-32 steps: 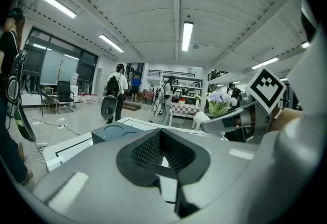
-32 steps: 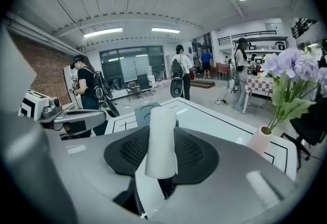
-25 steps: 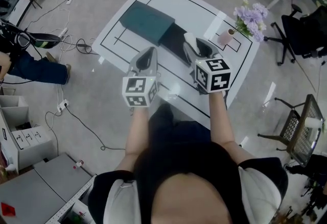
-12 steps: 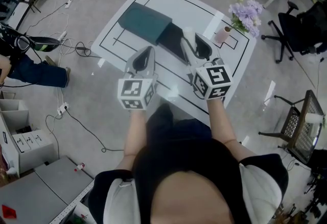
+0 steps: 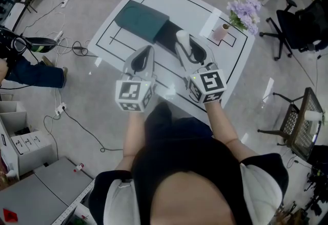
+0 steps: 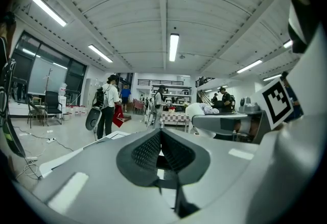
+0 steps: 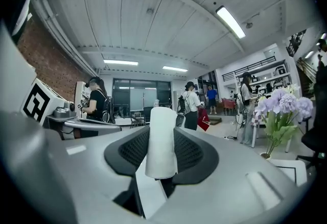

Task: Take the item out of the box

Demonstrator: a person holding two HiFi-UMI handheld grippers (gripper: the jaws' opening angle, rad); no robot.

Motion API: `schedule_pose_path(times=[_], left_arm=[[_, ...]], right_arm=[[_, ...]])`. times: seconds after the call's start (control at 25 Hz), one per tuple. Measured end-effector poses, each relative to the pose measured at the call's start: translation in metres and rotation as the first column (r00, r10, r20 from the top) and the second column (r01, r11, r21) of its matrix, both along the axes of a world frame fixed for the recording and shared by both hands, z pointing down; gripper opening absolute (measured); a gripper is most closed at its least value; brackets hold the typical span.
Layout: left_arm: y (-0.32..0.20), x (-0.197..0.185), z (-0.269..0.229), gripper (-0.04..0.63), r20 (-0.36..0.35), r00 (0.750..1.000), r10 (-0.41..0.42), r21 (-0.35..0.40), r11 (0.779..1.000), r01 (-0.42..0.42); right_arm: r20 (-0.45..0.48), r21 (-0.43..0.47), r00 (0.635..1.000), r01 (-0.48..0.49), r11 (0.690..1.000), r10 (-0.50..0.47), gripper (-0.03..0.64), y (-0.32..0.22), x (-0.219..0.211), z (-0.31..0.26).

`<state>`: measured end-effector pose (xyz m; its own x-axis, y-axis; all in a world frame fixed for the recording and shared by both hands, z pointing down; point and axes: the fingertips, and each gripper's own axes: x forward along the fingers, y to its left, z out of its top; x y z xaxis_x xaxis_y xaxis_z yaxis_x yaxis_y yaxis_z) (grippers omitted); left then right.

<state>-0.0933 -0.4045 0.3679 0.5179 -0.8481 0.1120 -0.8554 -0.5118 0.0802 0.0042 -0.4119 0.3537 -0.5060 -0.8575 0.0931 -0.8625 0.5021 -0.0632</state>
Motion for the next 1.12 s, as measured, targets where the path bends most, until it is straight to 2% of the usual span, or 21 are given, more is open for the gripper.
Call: schedule_pose_path(times=[0.48, 1.12], left_arm=[[-0.005, -0.001, 0.006, 0.011, -0.012, 1.0, -0.012, -0.025, 1.0, 0.012], [-0.01, -0.005, 0.013, 0.011, -0.011, 1.0, -0.014, -0.042, 0.999, 0.013]], right_arm=[[0.005, -0.038, 1.0, -0.003, 0.999, 0.003, 0.14, -0.003, 0.0, 0.011], [-0.008, -0.045, 1.0, -0.005, 0.999, 0.005, 0.14, -0.005, -0.003, 0.014]])
